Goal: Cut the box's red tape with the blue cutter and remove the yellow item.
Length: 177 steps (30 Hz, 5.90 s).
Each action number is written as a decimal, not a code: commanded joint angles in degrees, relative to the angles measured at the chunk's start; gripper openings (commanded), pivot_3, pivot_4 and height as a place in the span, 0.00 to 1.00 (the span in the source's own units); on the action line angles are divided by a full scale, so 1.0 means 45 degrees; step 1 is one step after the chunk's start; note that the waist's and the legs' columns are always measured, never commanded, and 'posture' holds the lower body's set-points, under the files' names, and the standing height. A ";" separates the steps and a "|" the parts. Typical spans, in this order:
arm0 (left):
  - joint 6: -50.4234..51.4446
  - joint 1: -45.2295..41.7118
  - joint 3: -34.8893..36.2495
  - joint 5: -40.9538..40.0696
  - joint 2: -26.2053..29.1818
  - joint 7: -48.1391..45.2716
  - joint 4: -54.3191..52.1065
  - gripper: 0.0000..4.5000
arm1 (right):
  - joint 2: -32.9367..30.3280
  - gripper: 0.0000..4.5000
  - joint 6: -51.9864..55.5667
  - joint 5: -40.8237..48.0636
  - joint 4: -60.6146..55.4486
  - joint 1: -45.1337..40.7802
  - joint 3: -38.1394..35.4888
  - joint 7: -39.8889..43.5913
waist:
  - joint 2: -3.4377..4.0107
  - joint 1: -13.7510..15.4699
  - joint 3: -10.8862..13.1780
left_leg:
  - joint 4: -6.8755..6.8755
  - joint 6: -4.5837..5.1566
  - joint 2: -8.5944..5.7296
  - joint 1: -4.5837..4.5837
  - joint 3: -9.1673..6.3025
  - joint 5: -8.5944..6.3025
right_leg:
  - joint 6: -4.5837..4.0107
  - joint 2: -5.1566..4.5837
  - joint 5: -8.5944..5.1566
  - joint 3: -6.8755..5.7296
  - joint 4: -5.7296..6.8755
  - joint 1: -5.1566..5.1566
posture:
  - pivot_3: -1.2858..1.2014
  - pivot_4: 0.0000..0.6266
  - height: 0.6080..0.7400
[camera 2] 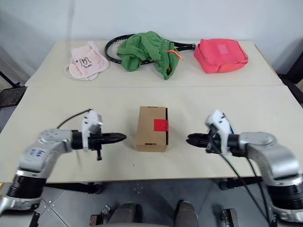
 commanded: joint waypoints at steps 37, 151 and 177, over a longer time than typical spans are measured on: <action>-0.4024 -0.3354 -0.2600 0.3057 -0.3274 0.0727 0.3890 0.00 | 0.3017 0.99 0.7268 0.2573 0.5663 -0.6723 0.1303 -0.7542 | 0.0002 -0.0096 -0.0001 | 0.0003 -0.0002 -0.0002 -0.0057 0.0023 -0.0001 | 0.0004 -0.0002 0.0009 -0.0008 0.0018 -0.0071 | 0.52 0.24 1.00; -0.5240 -0.3367 -0.3064 0.4026 -0.6198 0.3212 0.6176 0.00 | -0.0567 0.00 0.7268 0.4120 0.9044 -1.2154 0.6037 -0.4061 | 0.0051 0.0049 -0.0066 | 0.0013 0.0007 -0.0003 -0.0048 0.0036 -0.0006 | 0.0005 -0.0008 0.0009 -0.0009 -0.0025 -0.0041 | 0.52 0.24 1.00; -0.5838 -0.2923 -0.2469 0.3901 -0.8024 0.4630 0.7077 0.00 | -0.0907 0.00 0.7268 0.7433 0.9251 -1.3629 0.8212 -0.9045 | 0.0049 0.0240 -0.0066 | 0.0039 0.0015 -0.0005 -0.0124 0.0026 -0.0010 | 0.0008 -0.0011 0.0014 -0.0028 -0.0039 -0.0086 | 0.52 0.24 1.00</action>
